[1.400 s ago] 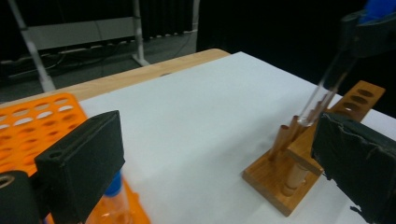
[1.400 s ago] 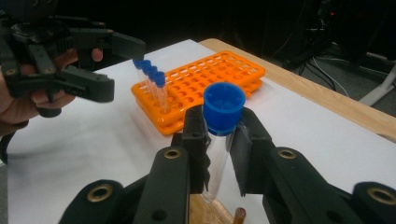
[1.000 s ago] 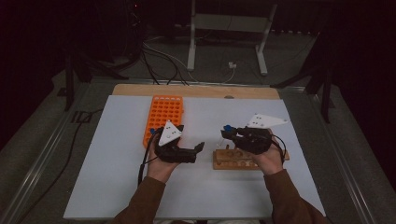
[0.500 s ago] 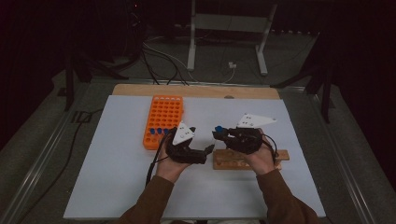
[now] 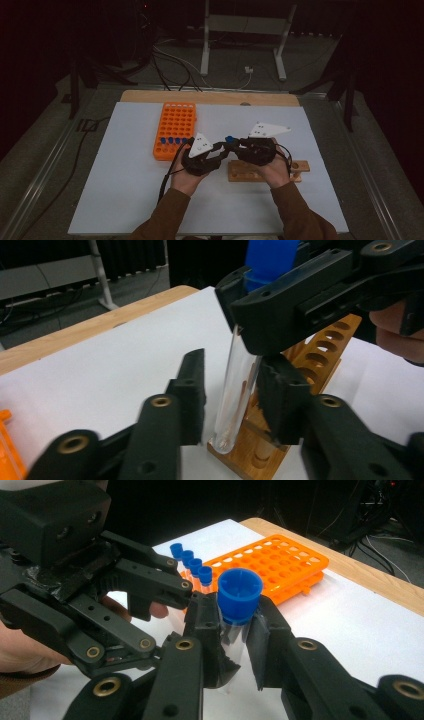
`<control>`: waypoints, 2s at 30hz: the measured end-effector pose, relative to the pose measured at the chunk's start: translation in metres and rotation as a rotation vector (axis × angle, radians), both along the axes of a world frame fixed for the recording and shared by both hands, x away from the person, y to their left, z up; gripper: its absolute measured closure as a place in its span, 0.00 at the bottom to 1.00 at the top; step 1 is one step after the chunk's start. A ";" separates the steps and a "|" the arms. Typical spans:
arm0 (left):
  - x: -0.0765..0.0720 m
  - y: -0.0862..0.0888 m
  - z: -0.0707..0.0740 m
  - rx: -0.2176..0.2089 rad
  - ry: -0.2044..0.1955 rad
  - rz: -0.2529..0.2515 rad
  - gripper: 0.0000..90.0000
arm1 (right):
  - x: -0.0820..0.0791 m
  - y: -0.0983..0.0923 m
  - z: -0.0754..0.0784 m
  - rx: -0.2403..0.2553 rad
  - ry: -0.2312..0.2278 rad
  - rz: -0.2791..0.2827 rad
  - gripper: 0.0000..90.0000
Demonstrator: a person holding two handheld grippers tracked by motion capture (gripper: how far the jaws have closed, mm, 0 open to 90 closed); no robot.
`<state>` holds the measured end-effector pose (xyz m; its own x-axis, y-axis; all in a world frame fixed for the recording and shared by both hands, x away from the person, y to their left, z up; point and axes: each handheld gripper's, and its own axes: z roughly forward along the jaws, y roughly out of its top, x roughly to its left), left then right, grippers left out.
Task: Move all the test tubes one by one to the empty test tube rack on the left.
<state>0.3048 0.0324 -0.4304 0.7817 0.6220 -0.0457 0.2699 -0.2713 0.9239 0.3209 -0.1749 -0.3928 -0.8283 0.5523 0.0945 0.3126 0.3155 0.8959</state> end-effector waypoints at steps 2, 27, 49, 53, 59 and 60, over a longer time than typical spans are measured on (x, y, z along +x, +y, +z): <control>0.000 0.000 0.000 -0.003 0.001 -0.006 0.78 | 0.000 0.000 0.000 -0.001 0.001 0.001 0.86; 0.001 0.004 -0.002 -0.014 0.001 0.001 0.87 | 0.003 -0.011 0.002 0.066 0.023 -0.008 0.43; 0.001 0.016 0.002 -0.028 0.003 0.036 0.87 | 0.004 -0.028 -0.004 0.036 -0.009 -0.130 0.02; 0.001 0.020 0.003 -0.032 -0.002 0.045 0.87 | 0.003 -0.031 -0.006 0.038 -0.015 -0.135 0.00; 0.001 0.027 0.006 -0.042 -0.003 0.058 0.87 | 0.003 -0.038 -0.007 0.035 -0.019 -0.165 0.00; 0.001 0.028 0.006 -0.042 -0.005 0.061 0.87 | 0.003 -0.039 -0.008 0.034 -0.021 -0.166 0.00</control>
<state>0.3061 0.0605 -0.4243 0.7427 0.6661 -0.0687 0.2800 -0.2157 0.9355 0.3242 -0.2142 -0.4005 -0.7281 0.6782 0.0993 0.3392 0.2307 0.9120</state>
